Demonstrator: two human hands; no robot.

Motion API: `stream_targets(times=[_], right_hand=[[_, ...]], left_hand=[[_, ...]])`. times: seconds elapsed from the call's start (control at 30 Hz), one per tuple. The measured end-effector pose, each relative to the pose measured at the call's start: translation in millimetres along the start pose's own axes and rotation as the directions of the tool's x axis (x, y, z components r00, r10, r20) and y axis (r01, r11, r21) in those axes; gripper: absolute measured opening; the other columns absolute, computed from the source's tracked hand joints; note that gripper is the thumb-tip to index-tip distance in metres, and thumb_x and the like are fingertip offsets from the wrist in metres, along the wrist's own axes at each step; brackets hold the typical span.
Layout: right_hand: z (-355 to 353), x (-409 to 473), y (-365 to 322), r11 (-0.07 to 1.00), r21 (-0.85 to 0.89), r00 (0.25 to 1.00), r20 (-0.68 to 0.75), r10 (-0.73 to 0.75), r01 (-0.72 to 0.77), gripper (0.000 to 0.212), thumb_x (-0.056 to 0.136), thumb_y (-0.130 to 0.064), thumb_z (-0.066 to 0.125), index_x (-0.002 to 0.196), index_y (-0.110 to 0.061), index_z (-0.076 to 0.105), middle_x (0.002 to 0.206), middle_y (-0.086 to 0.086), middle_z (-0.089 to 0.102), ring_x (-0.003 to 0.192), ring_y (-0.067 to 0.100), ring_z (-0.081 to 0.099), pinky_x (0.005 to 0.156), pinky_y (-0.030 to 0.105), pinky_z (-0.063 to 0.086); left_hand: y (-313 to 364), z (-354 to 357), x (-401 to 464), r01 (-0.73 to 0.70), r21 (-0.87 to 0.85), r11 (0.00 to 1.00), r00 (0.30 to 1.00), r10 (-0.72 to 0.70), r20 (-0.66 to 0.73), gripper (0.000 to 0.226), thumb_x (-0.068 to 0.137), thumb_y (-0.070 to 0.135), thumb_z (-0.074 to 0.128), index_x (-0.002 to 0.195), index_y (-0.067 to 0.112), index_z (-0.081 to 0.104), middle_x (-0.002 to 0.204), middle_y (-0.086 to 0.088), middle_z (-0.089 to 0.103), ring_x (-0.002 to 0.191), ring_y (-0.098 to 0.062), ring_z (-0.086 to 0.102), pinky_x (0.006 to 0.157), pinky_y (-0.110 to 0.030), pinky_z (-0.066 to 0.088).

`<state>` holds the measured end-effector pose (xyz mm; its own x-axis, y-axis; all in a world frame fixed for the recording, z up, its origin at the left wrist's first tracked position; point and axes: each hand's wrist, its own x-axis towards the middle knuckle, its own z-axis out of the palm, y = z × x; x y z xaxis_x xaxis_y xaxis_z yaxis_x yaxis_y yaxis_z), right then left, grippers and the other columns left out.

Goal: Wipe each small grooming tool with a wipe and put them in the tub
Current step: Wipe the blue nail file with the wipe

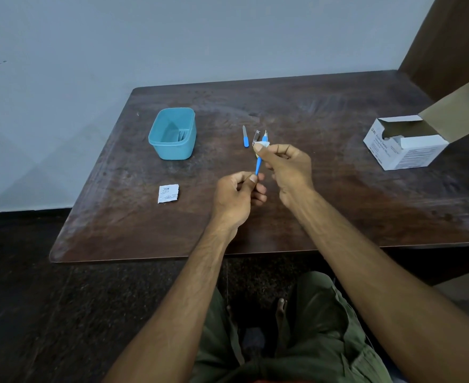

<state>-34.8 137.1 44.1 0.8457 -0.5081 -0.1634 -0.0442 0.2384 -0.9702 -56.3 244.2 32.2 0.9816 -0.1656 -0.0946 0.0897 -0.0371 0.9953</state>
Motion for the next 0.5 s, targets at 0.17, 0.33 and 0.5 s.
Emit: stream_targets(times=[0.17,0.33,0.5], right_hand=[[1.4,-0.6,-0.3,0.999,0.037,1.0,-0.01,0.019,-0.019,0.026,0.072,-0.02,0.084,0.087,-0.011,0.065,0.094,0.01,0.072,0.058,0.002,0.06,0.047,0.012,0.044],[0.2,-1.9,-5.2,0.986,0.123,0.993,0.032,0.113,-0.116,0.035,0.075,-0.016,0.082,0.101,0.0,0.064,0.099,0.019,0.071,0.065,0.016,0.062,0.04,0.018,0.043],[-2.8,2.5,-2.9,0.964,0.132,0.969,0.118,0.215,-0.23,0.029,0.075,-0.022,0.082,0.094,-0.006,0.069,0.09,0.01,0.069,0.059,0.012,0.056,0.042,0.022,0.044]], left_hand=[[-1.2,0.6,-0.9,-0.003,-0.004,1.0,1.0,0.003,0.006,0.023,0.1,0.008,0.045,0.1,-0.002,0.066,0.068,-0.003,0.062,0.054,-0.006,0.059,0.055,-0.017,0.051],[-2.0,0.7,-1.1,-0.002,-0.022,1.0,1.0,0.003,0.027,0.023,0.1,0.007,0.045,0.1,-0.003,0.065,0.067,-0.004,0.061,0.052,-0.005,0.058,0.054,-0.017,0.05],[-4.5,1.2,-3.2,0.006,-0.046,0.999,0.998,-0.004,0.056,0.022,0.1,0.007,0.046,0.095,0.002,0.066,0.066,-0.003,0.061,0.051,-0.004,0.058,0.054,-0.017,0.051]])
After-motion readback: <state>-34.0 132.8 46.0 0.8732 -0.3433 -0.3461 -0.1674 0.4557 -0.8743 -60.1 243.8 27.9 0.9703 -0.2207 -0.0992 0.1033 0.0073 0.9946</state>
